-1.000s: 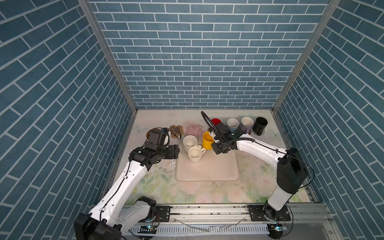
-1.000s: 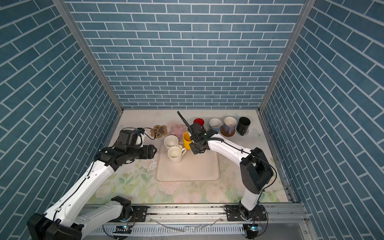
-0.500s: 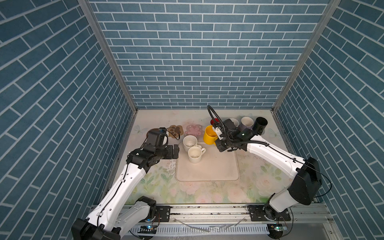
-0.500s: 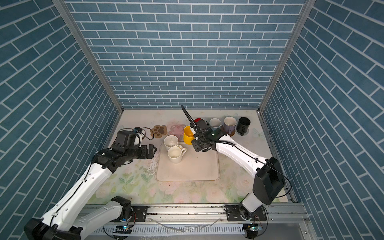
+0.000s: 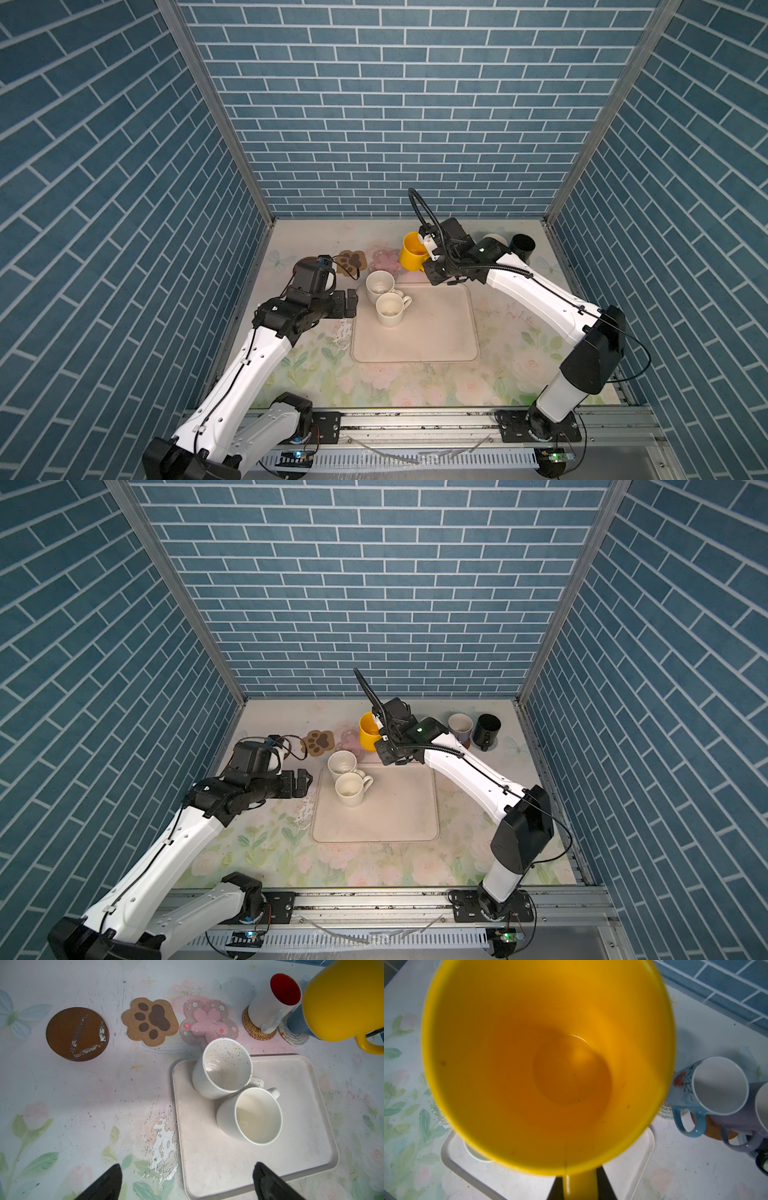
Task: Place cups on coasters
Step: Place the cup on the coaster.
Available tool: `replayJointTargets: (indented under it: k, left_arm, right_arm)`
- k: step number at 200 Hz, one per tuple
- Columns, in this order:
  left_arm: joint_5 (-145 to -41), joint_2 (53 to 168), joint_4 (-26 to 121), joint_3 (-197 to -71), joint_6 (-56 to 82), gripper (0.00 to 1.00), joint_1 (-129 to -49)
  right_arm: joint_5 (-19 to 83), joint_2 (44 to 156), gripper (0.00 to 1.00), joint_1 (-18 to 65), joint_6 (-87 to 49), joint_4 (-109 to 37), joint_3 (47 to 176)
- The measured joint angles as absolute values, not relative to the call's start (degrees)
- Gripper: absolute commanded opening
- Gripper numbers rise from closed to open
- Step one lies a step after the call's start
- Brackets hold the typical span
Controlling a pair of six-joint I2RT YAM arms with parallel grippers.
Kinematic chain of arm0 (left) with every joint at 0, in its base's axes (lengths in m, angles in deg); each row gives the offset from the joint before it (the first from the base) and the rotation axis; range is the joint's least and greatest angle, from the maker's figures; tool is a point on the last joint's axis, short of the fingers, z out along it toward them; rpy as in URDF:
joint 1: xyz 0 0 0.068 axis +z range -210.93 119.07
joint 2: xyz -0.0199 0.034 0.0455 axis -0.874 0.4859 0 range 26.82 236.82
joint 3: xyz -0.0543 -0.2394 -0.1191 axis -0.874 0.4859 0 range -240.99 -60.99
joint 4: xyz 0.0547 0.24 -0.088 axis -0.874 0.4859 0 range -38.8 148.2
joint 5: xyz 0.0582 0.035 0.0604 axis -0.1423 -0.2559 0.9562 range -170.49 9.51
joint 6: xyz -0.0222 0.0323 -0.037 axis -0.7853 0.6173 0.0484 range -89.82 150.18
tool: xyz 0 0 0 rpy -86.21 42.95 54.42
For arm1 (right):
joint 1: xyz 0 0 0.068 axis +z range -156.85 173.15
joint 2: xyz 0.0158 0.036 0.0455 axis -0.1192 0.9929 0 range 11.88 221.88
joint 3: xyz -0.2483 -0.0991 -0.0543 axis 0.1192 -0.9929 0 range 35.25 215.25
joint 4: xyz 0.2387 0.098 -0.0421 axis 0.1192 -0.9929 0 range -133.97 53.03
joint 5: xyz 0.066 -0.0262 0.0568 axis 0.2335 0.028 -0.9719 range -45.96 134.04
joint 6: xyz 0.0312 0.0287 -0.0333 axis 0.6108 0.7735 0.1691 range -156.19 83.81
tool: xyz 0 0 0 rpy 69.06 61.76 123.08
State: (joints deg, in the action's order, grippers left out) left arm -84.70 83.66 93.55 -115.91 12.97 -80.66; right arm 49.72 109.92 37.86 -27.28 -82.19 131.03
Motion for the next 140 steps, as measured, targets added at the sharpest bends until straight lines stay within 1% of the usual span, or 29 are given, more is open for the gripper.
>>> replayJointTargets:
  k: [54, 140]
  left_arm:
    - [-84.81, 83.55, 93.51, -115.64, 12.92, 0.99, -80.66]
    - [-84.89, 84.7, 93.33, -115.58, 12.92, 0.99, -80.66]
  right_arm:
    - [49.74, 120.45, 0.0, 36.83, -28.16, -86.43, 145.07]
    - [47.62, 137.96, 0.0, 32.81, -28.62, -91.85, 165.55]
